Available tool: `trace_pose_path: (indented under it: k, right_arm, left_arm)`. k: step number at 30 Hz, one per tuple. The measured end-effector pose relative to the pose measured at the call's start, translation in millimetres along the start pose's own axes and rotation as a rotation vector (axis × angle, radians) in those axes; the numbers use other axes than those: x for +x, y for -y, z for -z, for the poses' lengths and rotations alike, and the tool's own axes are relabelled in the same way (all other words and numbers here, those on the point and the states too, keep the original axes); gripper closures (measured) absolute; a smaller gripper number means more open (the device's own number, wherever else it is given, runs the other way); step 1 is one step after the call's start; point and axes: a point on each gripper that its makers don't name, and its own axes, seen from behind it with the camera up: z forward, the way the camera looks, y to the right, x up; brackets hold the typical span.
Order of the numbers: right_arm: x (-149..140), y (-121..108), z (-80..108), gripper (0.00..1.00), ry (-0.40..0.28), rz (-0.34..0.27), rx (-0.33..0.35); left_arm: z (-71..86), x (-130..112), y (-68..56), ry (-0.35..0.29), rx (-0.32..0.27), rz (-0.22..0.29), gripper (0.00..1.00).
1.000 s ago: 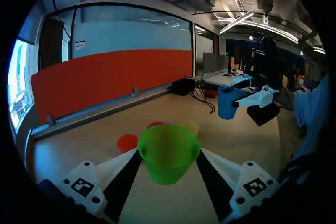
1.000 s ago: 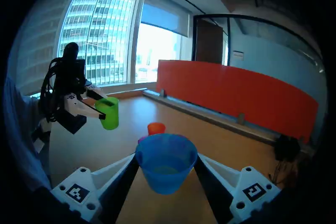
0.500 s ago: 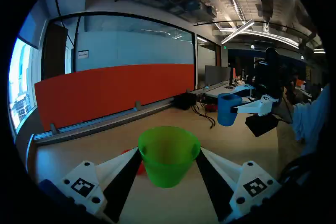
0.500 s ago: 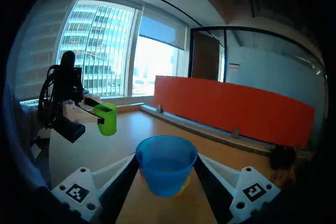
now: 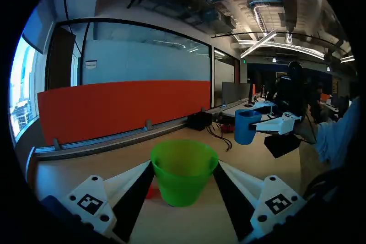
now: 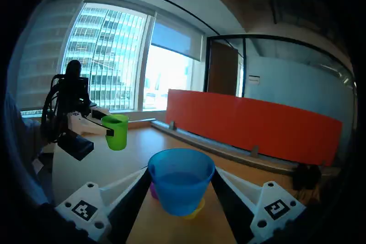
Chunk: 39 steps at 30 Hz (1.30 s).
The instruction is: Pour water
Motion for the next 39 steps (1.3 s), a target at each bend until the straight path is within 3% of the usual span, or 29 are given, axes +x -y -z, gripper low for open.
trace_pose_path:
  k: [8, 19, 39]
  right_arm:
    - [10, 1, 1.0, 0.09, 0.0, 0.015, 0.009]
    - [31, 4, -2.6, 0.09, -0.01, 0.078, 0.032]
    - [89, 14, -28.9, 0.09, -0.05, 0.329, 0.072]
  left_arm:
    - [0.3, 0, -7.4, -0.008, -0.006, -0.004, 0.13]
    - [-4.3, -7, -30.4, -0.01, -0.041, -0.004, 0.13]
    - [-15.1, -17, -57.3, -0.005, -0.095, -0.001, 0.13]
